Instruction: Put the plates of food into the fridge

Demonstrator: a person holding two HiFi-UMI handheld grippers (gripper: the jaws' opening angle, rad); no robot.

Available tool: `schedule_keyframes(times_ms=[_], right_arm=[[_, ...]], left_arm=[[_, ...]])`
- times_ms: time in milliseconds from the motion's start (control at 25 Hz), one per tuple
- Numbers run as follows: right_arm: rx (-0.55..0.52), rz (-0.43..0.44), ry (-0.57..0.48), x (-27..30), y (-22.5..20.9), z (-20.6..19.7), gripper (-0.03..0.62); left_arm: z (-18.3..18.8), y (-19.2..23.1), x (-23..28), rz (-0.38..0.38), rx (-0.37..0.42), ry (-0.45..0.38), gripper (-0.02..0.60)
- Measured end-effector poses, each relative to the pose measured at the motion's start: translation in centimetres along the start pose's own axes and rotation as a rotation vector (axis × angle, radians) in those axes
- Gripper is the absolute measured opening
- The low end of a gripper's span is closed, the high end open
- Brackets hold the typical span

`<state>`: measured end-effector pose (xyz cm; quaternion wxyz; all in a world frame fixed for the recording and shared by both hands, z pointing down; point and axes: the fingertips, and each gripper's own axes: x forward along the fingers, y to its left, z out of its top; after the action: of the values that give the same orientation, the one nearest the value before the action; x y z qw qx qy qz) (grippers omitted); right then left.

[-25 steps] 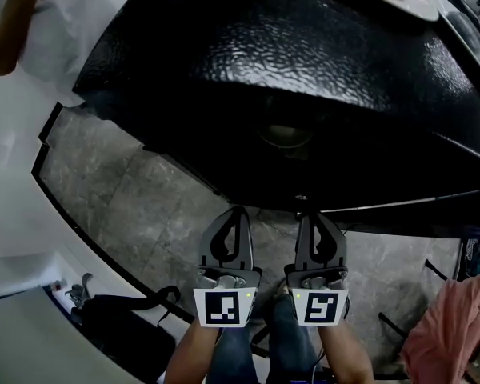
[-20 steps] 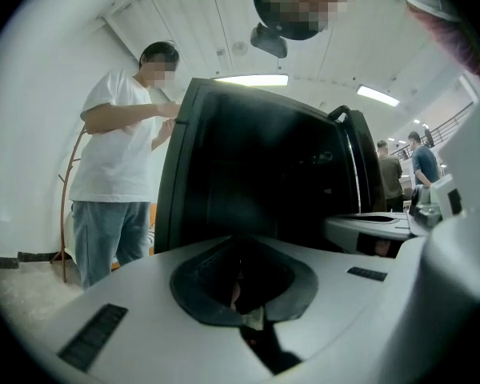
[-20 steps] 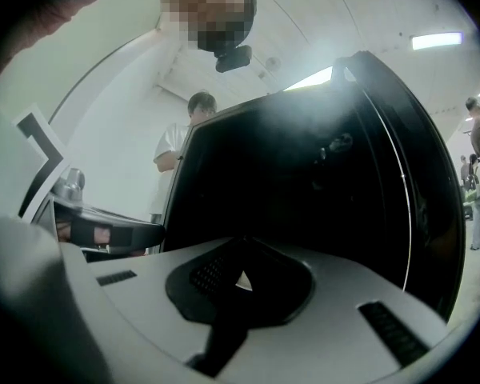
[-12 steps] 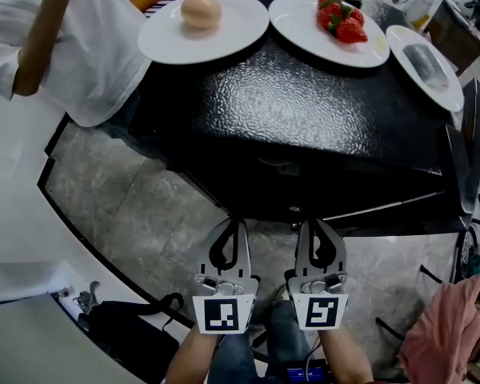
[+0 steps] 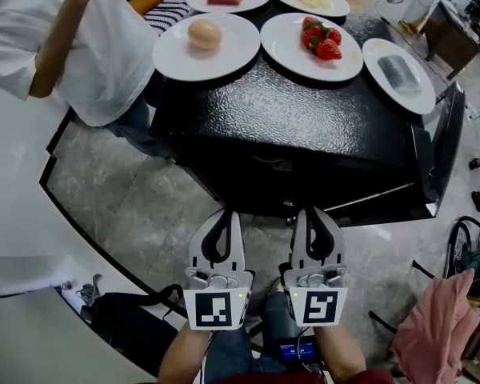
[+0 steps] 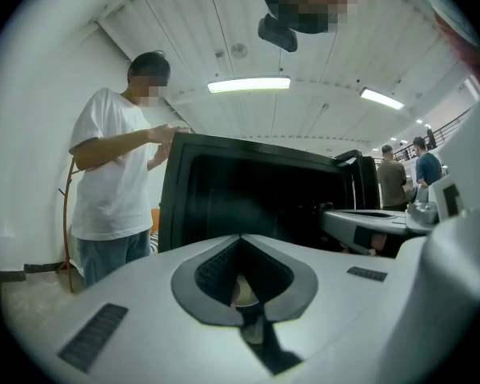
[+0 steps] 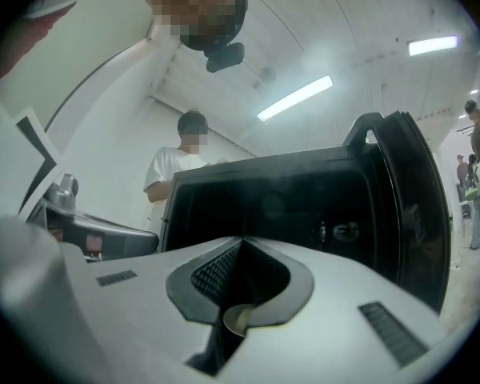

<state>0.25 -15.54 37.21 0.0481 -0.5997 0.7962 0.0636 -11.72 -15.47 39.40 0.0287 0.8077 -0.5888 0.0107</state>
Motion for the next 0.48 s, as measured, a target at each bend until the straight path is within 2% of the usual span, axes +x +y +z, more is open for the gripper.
schedule_keyframes(times_ms=[120, 480], right_arm=[[0.011, 0.000, 0.012, -0.6, 0.0, 1.5, 0.012], [-0.003, 0.027, 0.019, -1.5, -0.8, 6.3, 0.012]], left_arm=[[1.0, -0.3, -0.6, -0.003, -0.009, 0.025, 0.006], [7.1, -1.3, -1.7, -0.028, 0.022, -0.006, 0.006]])
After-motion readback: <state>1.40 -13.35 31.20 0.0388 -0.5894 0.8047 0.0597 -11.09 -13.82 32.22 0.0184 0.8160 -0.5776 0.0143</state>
